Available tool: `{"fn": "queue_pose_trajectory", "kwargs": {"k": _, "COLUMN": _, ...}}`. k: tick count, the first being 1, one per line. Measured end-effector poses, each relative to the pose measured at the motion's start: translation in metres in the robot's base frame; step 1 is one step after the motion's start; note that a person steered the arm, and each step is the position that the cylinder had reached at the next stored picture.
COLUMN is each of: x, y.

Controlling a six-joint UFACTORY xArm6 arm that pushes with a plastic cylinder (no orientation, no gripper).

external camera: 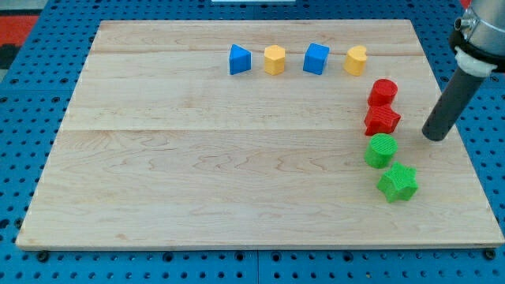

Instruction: Move the red star diagonally bottom left to the red circle

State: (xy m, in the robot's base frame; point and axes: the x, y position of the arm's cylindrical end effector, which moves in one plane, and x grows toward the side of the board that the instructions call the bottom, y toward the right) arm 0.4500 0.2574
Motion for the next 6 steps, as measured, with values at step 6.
{"fn": "queue_pose_trajectory", "kwargs": {"k": 6, "x": -0.060, "y": 0.023}}
